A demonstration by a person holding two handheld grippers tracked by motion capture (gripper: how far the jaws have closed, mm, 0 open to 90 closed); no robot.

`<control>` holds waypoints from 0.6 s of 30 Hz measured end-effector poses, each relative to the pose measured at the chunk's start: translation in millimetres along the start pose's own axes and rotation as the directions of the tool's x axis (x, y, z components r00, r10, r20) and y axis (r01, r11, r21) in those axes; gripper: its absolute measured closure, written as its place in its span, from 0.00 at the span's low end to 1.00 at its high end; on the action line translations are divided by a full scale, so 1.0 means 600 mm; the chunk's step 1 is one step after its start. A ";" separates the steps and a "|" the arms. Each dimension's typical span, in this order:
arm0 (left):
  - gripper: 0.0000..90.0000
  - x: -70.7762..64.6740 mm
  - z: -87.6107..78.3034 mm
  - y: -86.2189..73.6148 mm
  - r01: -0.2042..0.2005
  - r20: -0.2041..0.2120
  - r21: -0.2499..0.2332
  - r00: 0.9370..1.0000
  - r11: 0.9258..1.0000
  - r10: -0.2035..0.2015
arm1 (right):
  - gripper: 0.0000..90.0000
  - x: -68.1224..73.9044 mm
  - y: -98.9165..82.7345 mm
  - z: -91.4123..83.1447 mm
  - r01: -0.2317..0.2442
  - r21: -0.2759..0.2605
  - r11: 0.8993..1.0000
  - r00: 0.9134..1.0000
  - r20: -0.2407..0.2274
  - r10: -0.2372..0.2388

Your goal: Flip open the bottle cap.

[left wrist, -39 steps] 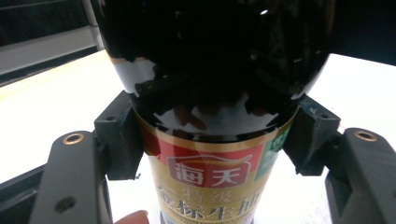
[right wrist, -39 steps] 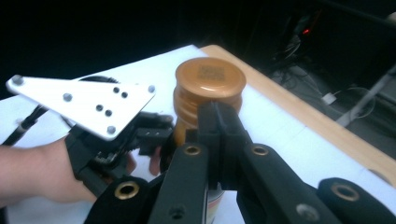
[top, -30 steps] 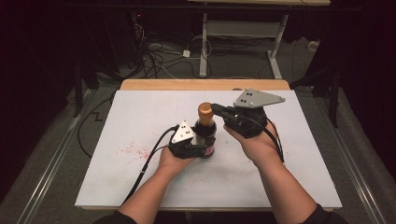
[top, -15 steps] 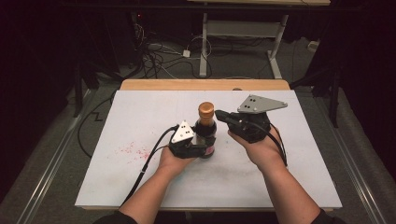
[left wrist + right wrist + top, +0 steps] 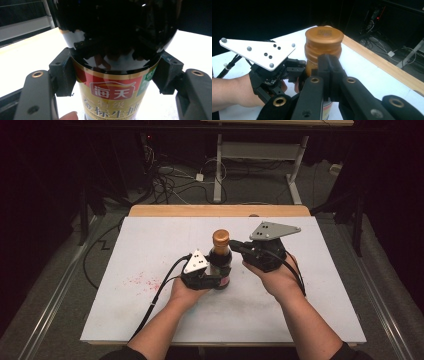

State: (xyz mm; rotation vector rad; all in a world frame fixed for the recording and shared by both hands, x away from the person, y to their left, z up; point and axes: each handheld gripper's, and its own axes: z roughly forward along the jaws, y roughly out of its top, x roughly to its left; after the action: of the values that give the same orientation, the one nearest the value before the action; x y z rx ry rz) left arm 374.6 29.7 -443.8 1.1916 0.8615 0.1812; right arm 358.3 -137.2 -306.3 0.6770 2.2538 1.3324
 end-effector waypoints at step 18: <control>0.32 -0.001 0.001 -0.001 0.015 -0.002 -0.016 1.000 1.000 -0.015 | 1.00 0.000 0.005 0.003 0.003 0.000 1.000 1.000 0.000 -0.003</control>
State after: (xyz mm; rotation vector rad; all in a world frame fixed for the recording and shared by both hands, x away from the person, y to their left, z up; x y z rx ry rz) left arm 374.6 29.0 -443.9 1.1694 0.8691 0.1768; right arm 360.1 -134.6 -304.5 0.6735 2.2538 1.3309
